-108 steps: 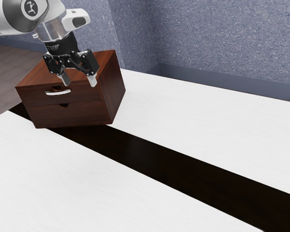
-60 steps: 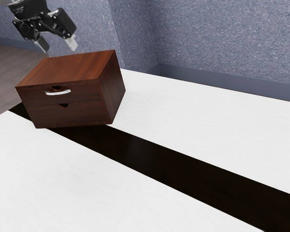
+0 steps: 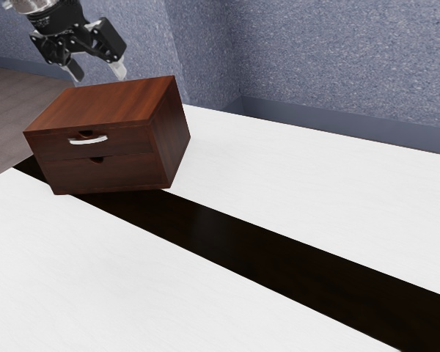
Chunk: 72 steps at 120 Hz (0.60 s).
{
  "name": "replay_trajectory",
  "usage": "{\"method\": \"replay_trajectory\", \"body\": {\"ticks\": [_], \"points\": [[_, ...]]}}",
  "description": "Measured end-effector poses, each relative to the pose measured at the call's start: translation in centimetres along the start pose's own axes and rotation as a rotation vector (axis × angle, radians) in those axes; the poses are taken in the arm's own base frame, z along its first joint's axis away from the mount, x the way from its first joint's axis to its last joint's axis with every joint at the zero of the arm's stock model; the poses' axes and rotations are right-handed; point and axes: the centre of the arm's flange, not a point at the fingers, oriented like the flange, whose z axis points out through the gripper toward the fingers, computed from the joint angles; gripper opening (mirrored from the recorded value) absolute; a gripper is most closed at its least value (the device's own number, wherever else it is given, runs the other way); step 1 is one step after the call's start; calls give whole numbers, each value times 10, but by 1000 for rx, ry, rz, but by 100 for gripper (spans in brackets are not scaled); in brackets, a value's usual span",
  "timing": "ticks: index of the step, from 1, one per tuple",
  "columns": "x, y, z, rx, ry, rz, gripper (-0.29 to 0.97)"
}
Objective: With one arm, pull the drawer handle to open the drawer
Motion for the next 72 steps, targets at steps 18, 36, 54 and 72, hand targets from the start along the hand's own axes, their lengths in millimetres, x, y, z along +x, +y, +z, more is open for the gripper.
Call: {"method": "replay_trajectory", "body": {"ticks": [18,36,54,72], "points": [[4,3,15,15,-23,0,68],[-37,13,23,-40,-88,52,68],[-134,10,26,-65,-109,137,68],[-216,-8,44,-81,-199,161,68]]}}
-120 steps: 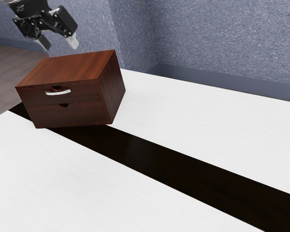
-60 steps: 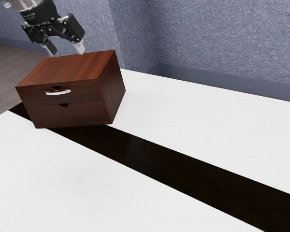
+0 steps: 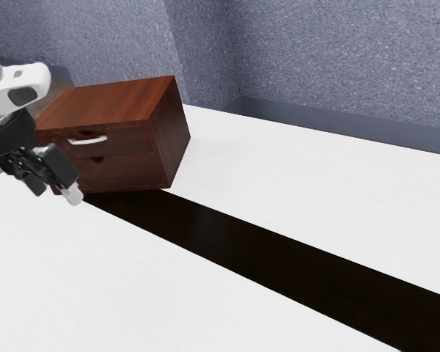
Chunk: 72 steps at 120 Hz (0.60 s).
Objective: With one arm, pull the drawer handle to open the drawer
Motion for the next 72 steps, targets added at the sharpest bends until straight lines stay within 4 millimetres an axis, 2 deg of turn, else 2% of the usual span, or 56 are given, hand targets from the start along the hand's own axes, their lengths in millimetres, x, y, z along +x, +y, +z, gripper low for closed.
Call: {"method": "replay_trajectory", "body": {"ticks": [5,24,32,38,53,72], "points": [[-14,-12,4,5,-8,7,68],[-34,-102,17,8,-6,155,68],[-36,-121,16,14,18,277,68],[-33,-124,16,28,36,381,68],[2,-99,32,67,46,670,68],[32,-92,45,116,82,888,68]]}}
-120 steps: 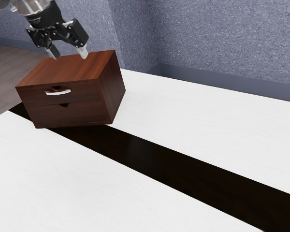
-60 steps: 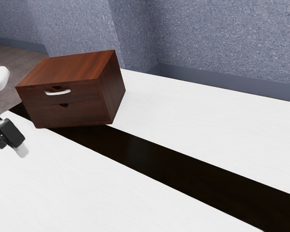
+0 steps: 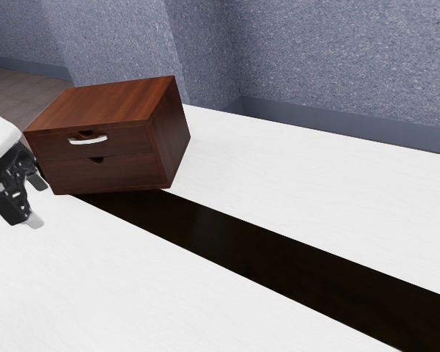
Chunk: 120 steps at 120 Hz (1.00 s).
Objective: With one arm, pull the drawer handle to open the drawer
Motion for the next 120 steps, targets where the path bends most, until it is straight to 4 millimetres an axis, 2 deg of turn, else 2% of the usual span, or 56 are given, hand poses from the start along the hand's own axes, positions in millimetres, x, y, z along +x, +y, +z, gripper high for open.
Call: {"method": "replay_trajectory", "body": {"ticks": [19,38,55,75,109,120], "points": [[-4,-30,25,71,-39,93,68],[-3,-51,30,154,-49,161,68],[-7,-90,50,175,-26,183,68],[-8,-123,70,182,-2,207,68],[-20,-167,96,186,3,214,68],[-19,-174,95,196,6,223,68]]}}
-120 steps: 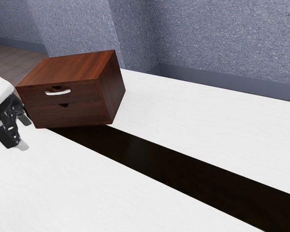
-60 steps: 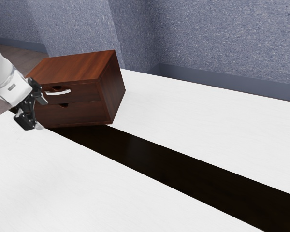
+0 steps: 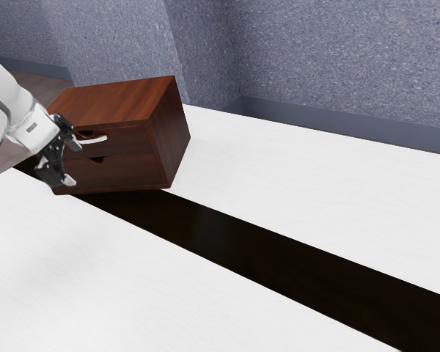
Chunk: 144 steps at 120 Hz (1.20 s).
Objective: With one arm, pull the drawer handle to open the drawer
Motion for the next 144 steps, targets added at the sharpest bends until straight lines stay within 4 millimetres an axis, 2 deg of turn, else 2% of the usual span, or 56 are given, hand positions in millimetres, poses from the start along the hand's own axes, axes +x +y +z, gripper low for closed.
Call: {"method": "replay_trajectory", "body": {"ticks": [10,24,40,64,87,117,126,130,144], "points": [[-3,-9,3,8,0,2,68],[-6,-23,23,-3,-7,3,68],[-12,-27,34,-13,-9,5,68],[-17,-41,27,18,-10,5,68],[-29,-57,54,4,-13,-9,68],[-30,-70,60,15,-10,-9,68],[-36,-75,70,10,-11,-18,68],[-36,-77,75,7,-10,-19,72],[-35,-81,88,-2,-11,-18,69]]}}
